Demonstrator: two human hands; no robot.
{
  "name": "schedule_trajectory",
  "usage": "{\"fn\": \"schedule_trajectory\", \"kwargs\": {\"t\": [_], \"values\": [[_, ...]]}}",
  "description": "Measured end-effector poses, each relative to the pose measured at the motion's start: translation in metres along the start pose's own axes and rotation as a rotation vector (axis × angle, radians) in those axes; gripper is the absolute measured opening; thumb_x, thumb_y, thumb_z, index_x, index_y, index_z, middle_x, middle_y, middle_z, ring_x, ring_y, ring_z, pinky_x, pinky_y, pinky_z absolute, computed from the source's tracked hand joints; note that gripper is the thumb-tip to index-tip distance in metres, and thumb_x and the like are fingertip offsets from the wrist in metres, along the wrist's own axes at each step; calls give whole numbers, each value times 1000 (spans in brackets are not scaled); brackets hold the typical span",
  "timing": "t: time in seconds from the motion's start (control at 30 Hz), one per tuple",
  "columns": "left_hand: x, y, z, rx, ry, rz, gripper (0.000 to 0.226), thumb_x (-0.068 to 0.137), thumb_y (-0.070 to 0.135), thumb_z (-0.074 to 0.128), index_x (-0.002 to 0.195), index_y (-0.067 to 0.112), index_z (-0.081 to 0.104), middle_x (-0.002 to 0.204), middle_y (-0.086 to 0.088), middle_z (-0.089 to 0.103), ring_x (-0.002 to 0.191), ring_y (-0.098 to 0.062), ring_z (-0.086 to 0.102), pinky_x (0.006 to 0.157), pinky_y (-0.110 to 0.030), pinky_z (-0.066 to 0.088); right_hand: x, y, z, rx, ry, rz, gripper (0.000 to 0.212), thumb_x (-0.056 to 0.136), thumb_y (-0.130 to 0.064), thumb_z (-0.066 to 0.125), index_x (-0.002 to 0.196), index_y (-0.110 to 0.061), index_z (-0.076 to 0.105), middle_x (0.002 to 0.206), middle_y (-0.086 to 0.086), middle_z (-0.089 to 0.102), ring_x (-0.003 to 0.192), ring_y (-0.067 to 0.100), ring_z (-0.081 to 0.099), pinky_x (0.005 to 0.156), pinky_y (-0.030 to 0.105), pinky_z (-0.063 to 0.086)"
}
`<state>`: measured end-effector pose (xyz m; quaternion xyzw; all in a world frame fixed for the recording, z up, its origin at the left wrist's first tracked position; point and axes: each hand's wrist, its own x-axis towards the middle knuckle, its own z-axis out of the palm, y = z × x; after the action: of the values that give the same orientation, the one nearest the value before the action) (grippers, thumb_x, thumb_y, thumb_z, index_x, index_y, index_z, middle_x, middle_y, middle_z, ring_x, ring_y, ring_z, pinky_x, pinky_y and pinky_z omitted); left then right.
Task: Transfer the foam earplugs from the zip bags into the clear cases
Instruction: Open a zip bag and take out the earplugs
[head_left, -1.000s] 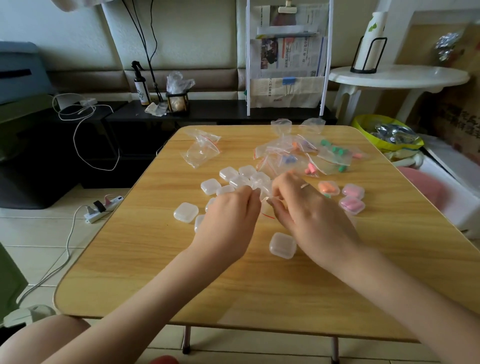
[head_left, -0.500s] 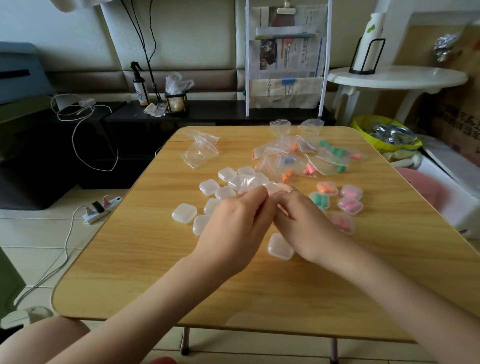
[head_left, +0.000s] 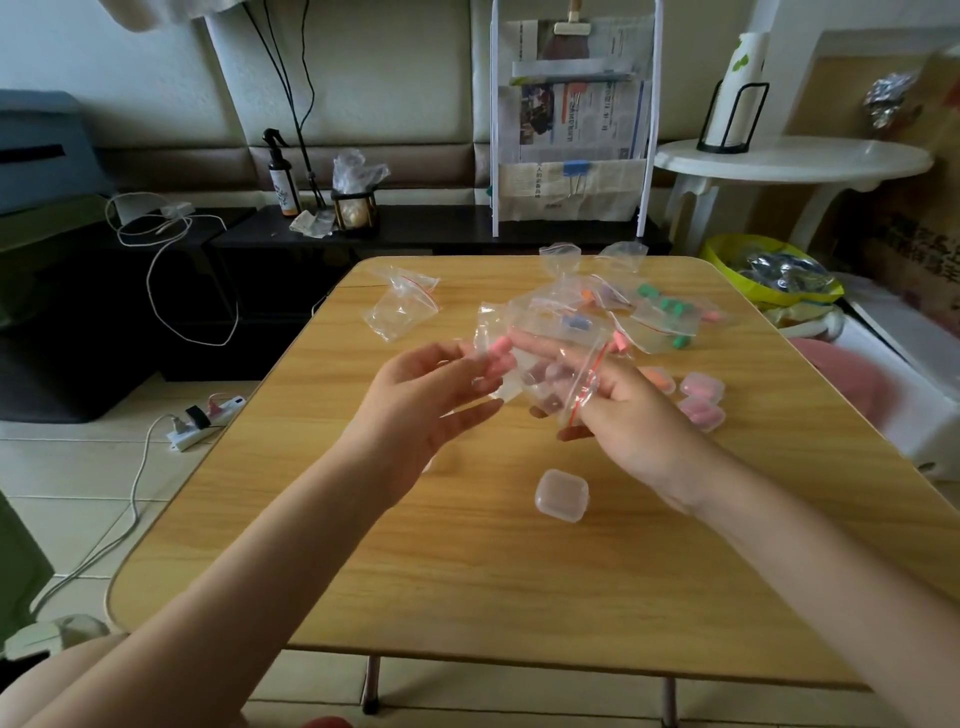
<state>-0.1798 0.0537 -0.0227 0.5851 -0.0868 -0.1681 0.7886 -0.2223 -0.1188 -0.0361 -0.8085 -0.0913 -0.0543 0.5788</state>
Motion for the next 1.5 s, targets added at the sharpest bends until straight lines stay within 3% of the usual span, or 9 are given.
{"fn": "schedule_trajectory", "kwargs": {"t": [0.13,0.23,0.43,0.57,0.87,1.1,1.23,1.37,1.5], "values": [[2,-4,-5,-12,-19,32,21,69,8,70,83,11,55,94,-12,72,88,-14,70,70,-21,56,2,7,1,33,-7,57,46,98,-5,45,127,-39,55,119,-5,63,101,20,63,72,18,52],[4,-8,-5,-11,-8,41,23,63,9,72,77,11,54,80,-8,69,74,-14,69,67,-19,55,1,6,-1,44,-13,21,46,95,-1,52,123,-37,58,109,-6,66,96,20,64,69,17,52],[2,-12,0,-53,-45,20,24,77,-7,64,93,6,51,79,-15,65,66,-18,67,66,-24,57,1,3,2,90,-6,-43,46,90,-4,63,118,-40,58,103,-2,70,86,13,63,67,19,50],[2,-11,0,-84,-33,11,28,75,-7,67,87,10,47,76,-12,65,64,-16,66,62,-23,56,1,4,4,81,-14,-38,49,90,1,61,118,-40,57,103,-2,69,81,11,66,65,16,49],[3,-12,0,-210,-63,-42,24,73,-4,64,81,10,46,72,-11,68,63,-16,65,65,-21,58,0,1,0,-11,44,-34,10,91,-23,61,101,-23,60,97,-7,71,78,13,68,65,24,51],[5,-14,-2,-247,-57,-41,32,71,-7,66,84,12,44,78,-11,64,67,-18,66,64,-25,57,1,4,0,-74,28,2,20,99,-13,49,109,-25,62,97,-13,72,73,3,65,61,17,48],[4,-15,1,-229,-51,-39,28,81,-9,60,77,13,42,76,-10,62,63,-14,64,62,-22,56,1,6,0,-89,41,-18,23,92,-17,62,111,-29,62,100,-2,70,77,11,68,64,27,51],[4,-19,5,-222,-43,-55,22,86,-5,58,78,12,45,75,-10,62,68,-14,62,70,-23,58,0,9,3,-105,42,-32,31,90,-13,64,118,-26,61,96,-4,69,78,4,65,68,21,49],[3,-21,5,-177,-37,-63,17,87,-4,57,83,10,49,79,-11,65,74,-16,63,79,-25,55,1,12,5,-233,66,-66,24,86,-28,69,109,-21,66,94,-5,69,85,11,65,82,39,54]]}}
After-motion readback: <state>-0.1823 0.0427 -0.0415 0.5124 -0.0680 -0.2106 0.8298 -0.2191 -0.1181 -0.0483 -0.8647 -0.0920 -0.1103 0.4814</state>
